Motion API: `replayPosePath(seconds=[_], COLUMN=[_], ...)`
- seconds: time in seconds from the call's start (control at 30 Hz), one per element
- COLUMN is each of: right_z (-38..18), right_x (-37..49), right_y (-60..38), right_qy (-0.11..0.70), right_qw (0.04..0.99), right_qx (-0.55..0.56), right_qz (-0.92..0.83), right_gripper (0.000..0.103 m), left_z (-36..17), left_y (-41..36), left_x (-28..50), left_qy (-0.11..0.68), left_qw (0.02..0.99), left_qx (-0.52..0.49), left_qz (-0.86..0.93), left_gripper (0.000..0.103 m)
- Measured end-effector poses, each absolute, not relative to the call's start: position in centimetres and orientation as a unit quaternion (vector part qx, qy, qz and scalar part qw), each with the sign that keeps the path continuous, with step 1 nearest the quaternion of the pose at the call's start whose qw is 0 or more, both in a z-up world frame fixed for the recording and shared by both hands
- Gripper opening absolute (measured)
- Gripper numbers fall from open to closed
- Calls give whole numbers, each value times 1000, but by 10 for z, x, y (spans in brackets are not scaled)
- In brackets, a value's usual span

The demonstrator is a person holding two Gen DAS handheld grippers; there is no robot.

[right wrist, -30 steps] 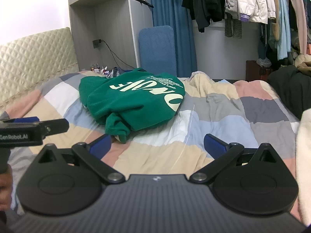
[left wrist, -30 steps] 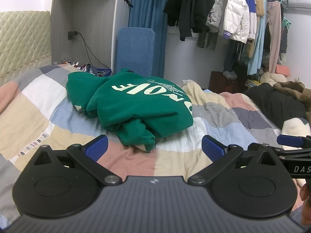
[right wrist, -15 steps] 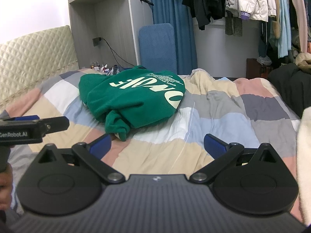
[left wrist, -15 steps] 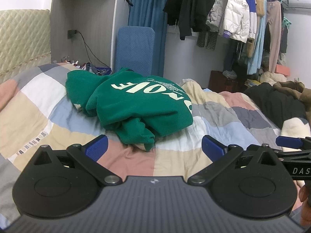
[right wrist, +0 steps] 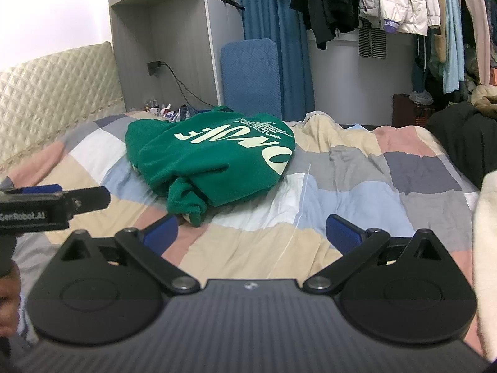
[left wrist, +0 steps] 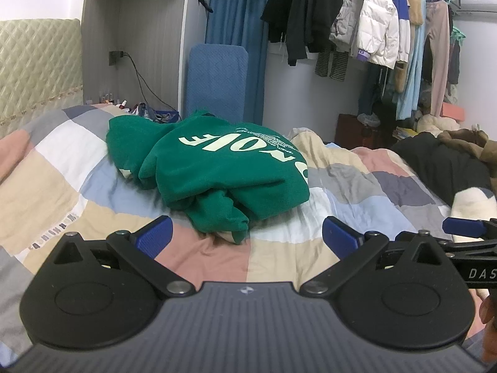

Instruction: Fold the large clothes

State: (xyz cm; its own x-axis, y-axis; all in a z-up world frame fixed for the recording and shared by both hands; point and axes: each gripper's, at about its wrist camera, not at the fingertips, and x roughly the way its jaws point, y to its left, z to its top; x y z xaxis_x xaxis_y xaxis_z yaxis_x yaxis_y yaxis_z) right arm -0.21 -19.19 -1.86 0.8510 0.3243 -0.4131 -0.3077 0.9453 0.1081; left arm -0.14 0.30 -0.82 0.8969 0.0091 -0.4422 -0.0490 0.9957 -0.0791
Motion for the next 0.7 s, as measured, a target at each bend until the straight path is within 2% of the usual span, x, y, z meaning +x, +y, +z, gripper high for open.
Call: replayPosePath(seconds=[0.7], right_z=[-22], right_x=[-1], right_y=[-191], right_qy=[225], right_qw=[960], right_qx=[25], right_qz=[165], right_gripper=[103], left_z=[-6], left_y=[7], left_x=[-1], left_qy=[223], left_qw=[973], left_qx=[-51], left_qz=[11], left_gripper=[103])
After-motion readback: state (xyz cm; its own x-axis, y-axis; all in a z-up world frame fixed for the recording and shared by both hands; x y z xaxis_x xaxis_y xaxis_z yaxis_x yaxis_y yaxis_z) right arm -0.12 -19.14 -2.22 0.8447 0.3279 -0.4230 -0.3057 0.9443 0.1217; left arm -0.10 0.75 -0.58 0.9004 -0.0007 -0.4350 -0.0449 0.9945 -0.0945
